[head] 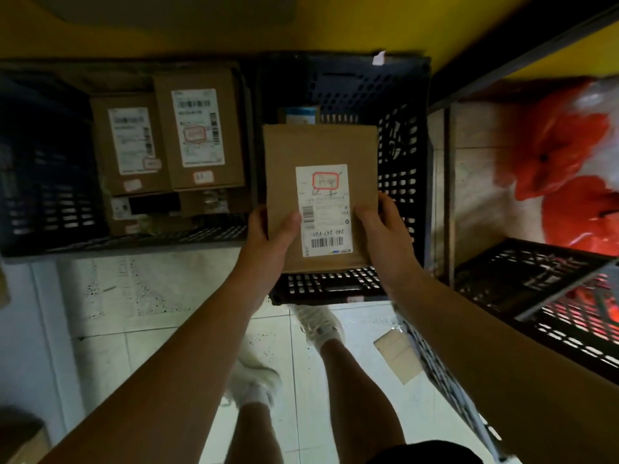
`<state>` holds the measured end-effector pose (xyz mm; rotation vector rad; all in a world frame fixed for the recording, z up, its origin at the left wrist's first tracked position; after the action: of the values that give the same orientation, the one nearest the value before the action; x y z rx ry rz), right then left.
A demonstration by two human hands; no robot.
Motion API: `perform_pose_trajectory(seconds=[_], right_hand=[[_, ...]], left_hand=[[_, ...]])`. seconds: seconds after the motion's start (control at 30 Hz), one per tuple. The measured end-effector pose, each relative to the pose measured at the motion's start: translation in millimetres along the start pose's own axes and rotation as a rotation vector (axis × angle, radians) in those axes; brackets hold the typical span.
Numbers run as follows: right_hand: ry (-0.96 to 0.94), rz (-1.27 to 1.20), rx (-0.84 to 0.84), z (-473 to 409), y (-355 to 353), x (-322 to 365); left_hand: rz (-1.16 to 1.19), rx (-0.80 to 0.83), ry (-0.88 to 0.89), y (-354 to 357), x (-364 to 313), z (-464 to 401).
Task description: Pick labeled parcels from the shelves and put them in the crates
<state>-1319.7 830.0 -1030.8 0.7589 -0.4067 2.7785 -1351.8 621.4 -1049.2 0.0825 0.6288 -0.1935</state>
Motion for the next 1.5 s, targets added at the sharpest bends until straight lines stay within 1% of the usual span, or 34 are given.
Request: perform_pose_trajectory(seconds=[0.1, 0.2, 0.33, 0.4, 0.5, 0.57, 0.6, 0.67, 0.73, 0.83, 0.87, 1.0, 1.07, 1.13, 1.2, 1.27, 1.37, 1.43, 1.5], right_hand=[[-0.005, 0.037, 0.005, 0.4, -3.2, 3.2], [-0.016, 0.065, 0.009, 5.9, -1.8, 7.8], [-0.102, 0.092, -0.061, 21.5, -5.3, 37.1], [-0.14, 0.121, -0.099, 27.8, -3.2, 54.3], [-0.282, 0.289, -0.238, 40.4, 2.7, 89.8], [-0.458, 0.432, -0.325, 52.6, 13.6, 122.9], [-0.548, 0.512, -0.311, 55.7, 33.5, 134.2], [-0.604, 0.637, -0.291, 55.6, 48.1, 152.0], [-0.657, 0.661, -0.158, 67.0, 94.3, 157.7], [-0.81, 0.783, 0.011, 134.5, 192.1, 158.1], [-0.864, 0.809, 0.098, 155.0, 223.9, 154.5], [-0.939, 0.895, 0.376, 204.0, 349.7, 118.9], [-0.944, 0.947, 0.464, 214.6, 409.2, 88.1], [-0.915, 0.979, 0.564, 225.4, 463.2, 53.9], [-0.913, 0.996, 0.629, 227.7, 513.8, 24.5], [-0.889, 1.047, 0.675, 220.8, 558.7, 0.1], [-0.981, 1.144, 0.688, 200.6, 621.5, -23.9], [-1.111, 1.246, 0.647, 181.3, 662.8, -37.7], [-1.193, 1.359, 0.536, 155.6, 696.3, -50.3]], left_hand=[[-0.015, 0.013, 0.019, 3.5, -1.6, -1.0], [-0.022, -0.02, 0.015, -2.0, -6.2, 3.7], [-0.027, -0.04, 0.055, -12.7, -18.3, 15.8], [0.021, -0.054, 0.077, -22.2, -26.7, 23.0], [0.045, -0.118, 0.1, -43.9, -36.3, 38.4], [0.08, -0.199, 0.099, -66.5, -36.7, 49.6], [0.117, -0.27, 0.1, -91.7, -31.9, 61.1], [0.141, -0.315, 0.102, -111.5, -34.0, 74.0], [0.194, -0.416, 0.095, -151.0, -24.1, 99.4], [0.27, -0.577, 0.062, -216.2, 1.7, 144.0], [0.301, -0.634, 0.06, -239.1, 11.2, 160.7], [0.346, -0.868, 0.036, -333.0, 55.4, 228.9], [0.359, -0.935, 0.008, -371.0, 86.1, 251.9], [0.355, -0.934, -0.037, -399.1, 118.7, 262.7], [0.374, -0.937, -0.066, -423.9, 146.2, 262.2], [0.45, -0.946, -0.083, -443.7, 165.8, 250.5], [0.563, -0.937, -0.047, -468.8, 183.0, 209.9], [0.623, -0.933, 0.01, -490.0, 187.2, 175.0], [0.669, -0.927, 0.074, -511.6, 188.7, 137.7]])
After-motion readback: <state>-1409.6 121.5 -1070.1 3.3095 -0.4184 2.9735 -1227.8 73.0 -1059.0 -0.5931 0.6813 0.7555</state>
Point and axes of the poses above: each hand's wrist, its own z-axis away from the middle knuckle, its own y-axis out of the palm, x = y × z, the point moved 8 cm from there along -z, towards the middle knuckle, and after that the axes turned 6 degrees about y, right-handed, at the moved point
